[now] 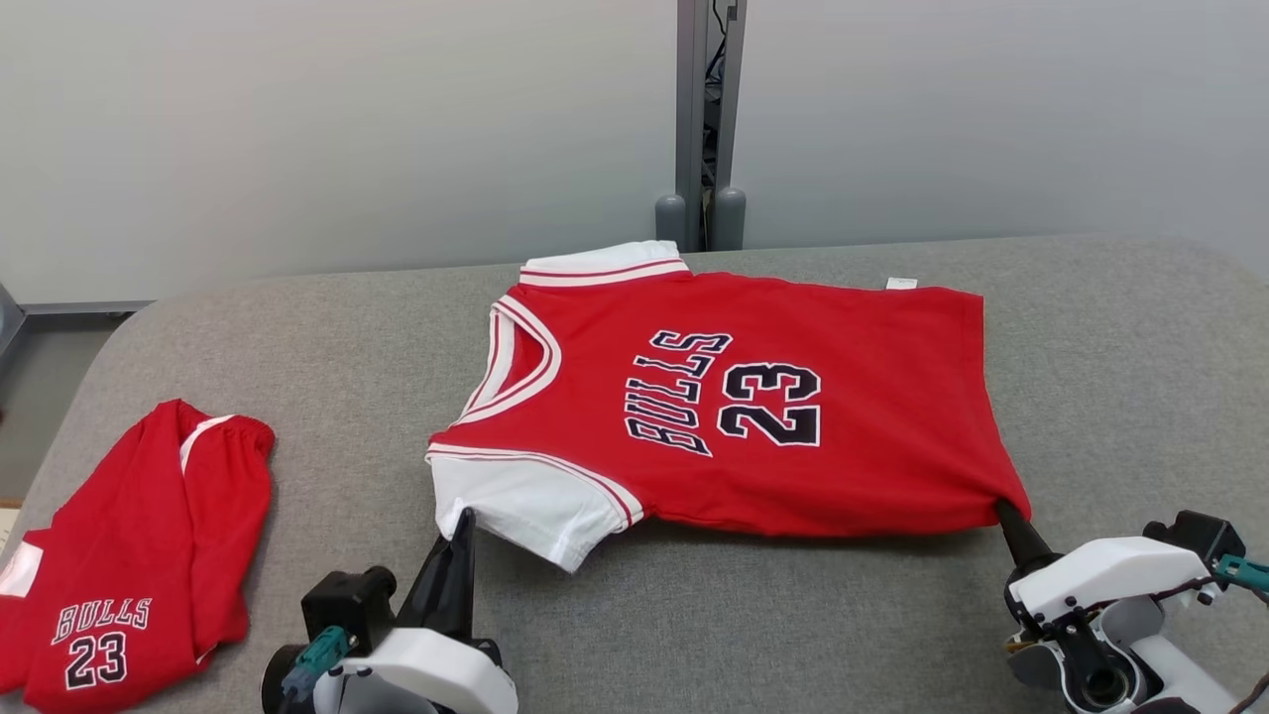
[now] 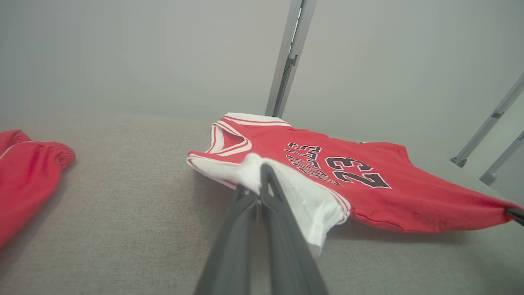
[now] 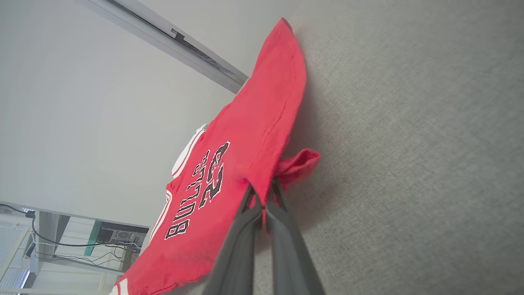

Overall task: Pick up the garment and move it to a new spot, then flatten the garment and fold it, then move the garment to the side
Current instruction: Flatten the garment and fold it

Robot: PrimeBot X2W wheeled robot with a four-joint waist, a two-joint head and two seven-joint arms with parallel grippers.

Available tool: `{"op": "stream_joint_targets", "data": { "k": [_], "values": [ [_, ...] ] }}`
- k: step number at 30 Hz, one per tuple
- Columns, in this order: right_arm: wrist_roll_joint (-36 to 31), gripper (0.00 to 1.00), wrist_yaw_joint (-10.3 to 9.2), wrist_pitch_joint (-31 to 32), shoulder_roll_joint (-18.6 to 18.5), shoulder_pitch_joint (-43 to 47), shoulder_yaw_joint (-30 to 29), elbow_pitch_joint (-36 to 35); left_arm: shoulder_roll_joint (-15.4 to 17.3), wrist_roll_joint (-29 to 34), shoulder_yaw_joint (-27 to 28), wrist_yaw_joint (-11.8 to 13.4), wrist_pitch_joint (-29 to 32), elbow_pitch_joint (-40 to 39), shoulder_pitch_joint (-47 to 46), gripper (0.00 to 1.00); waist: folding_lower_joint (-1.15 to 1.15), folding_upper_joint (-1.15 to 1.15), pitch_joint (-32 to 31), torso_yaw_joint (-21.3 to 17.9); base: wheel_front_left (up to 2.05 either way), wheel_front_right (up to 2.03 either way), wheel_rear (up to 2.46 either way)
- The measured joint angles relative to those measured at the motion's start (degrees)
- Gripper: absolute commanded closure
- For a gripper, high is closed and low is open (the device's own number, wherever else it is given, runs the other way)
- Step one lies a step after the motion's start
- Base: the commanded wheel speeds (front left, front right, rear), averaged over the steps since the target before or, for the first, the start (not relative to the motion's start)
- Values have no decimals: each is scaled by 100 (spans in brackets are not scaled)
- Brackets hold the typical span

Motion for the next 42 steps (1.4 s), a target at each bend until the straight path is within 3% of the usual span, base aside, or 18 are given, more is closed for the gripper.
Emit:
{"op": "stream_joint_targets", "data": {
  "k": [22, 32, 42],
  "values": [
    [-183, 100, 1, -157, -136, 455, 371, -392, -4, -533, 835, 474, 0, -268, 619, 100, 0, 0, -223, -7, 0, 0, 0],
    [-144, 100, 1, -267, -121, 564, 404, -519, -2, -557, 985, 524, 0, -378, 837, 100, 0, 0, -253, 105, 0, 0, 0],
    [-45, 100, 1, -2, -179, 866, 595, -702, -3, -492, 736, 469, 0, -151, 1123, 100, 0, 0, -345, 175, 0, 0, 0]
  ]
}}
